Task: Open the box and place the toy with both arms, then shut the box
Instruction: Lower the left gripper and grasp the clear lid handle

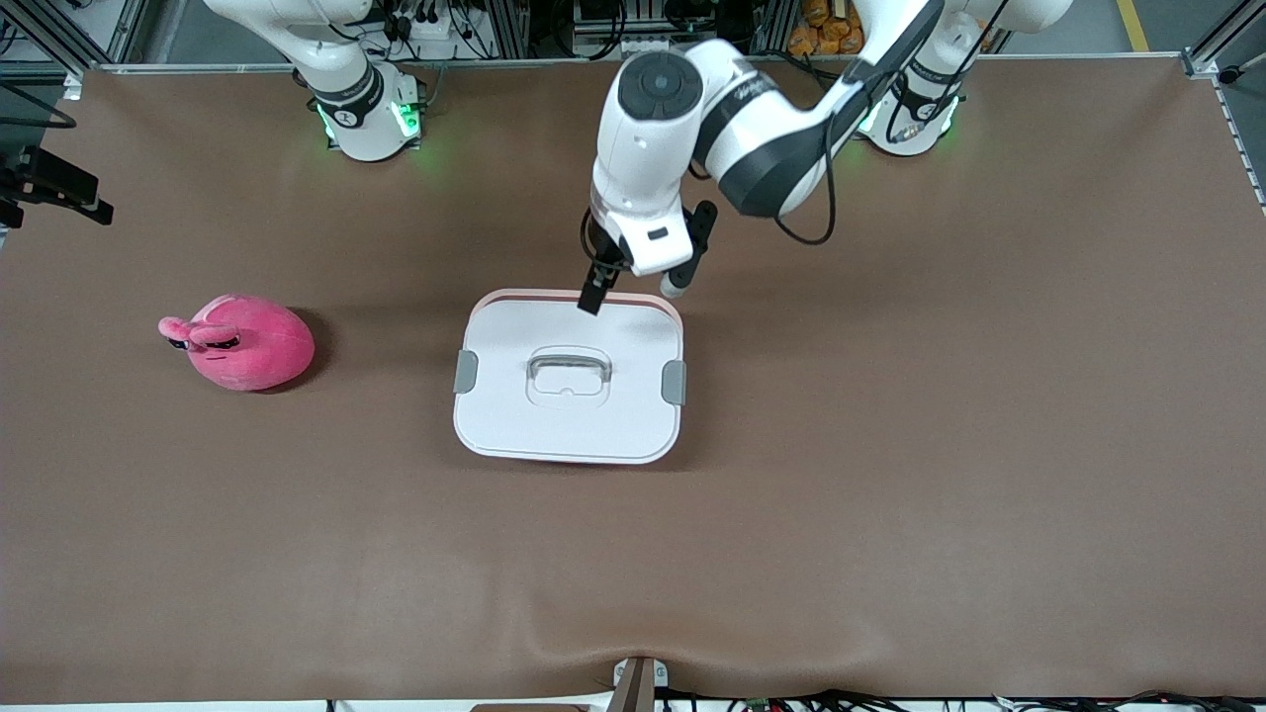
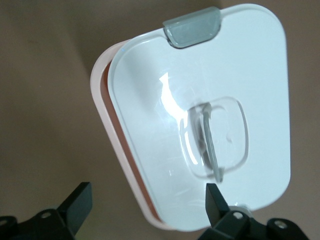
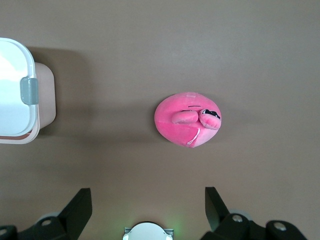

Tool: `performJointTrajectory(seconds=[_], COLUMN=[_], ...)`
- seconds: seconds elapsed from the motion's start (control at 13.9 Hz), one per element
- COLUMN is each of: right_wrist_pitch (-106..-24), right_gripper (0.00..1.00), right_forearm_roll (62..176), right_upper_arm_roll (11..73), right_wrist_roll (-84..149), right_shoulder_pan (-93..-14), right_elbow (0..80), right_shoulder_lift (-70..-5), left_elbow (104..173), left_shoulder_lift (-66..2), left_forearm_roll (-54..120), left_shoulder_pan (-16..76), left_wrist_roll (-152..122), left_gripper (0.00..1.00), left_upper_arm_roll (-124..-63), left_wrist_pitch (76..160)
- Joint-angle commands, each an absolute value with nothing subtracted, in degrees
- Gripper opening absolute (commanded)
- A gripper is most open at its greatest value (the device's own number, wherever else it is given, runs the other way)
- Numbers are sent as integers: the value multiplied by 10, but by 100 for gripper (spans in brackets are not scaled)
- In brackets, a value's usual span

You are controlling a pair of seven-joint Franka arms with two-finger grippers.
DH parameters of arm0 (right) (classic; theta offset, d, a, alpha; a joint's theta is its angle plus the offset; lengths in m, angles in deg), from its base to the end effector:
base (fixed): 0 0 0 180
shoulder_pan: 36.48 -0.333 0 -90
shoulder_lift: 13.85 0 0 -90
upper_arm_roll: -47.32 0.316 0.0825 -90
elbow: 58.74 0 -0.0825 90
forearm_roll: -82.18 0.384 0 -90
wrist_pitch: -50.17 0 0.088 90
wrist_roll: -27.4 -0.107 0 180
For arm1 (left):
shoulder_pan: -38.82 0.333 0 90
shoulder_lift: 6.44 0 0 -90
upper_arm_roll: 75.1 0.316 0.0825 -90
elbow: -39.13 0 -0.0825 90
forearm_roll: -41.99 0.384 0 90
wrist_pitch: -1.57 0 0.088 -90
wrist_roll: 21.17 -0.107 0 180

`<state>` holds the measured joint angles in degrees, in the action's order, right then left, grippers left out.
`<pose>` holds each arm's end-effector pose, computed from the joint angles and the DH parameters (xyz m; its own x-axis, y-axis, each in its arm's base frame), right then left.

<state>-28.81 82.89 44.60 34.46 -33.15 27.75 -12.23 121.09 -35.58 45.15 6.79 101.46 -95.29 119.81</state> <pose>0.5224 -0.0543 0.6522 0.9948 0.0207 -0.1002 0.0181 -0.9995 -0.0262 0.4741 -0.5317 0.4294 0.3056 0.9349 -0.1802 0.9521 -0.2987 0.0652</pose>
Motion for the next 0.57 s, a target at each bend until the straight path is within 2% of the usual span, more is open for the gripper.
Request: performJointTrajectory(seconds=[0.0,0.43,0.5], right_wrist_pitch=[-287,-286,-284], right_gripper=[100,100,100], right_forearm_roll=[829,827,827], right_upper_arm_roll=[448,449,449], right_wrist_roll=[349,350,351], right_shoulder_pan=[-319,-316,-314], right_elbow=[272,272,273], right_shoulder_lift=[-141,-177,-185], left_elbow=[1182,1159,1159], left_shoulder_lift=[-397,-435,-436], left_forearm_roll=[479,556,556], left_shoulder_pan=[39,-23,-23], left_wrist_roll=[1093,1211,1213], left_gripper=[100,100,96], left_upper_arm_roll=[-944,-877,-877], left_wrist_pitch=[1242,1296,1297])
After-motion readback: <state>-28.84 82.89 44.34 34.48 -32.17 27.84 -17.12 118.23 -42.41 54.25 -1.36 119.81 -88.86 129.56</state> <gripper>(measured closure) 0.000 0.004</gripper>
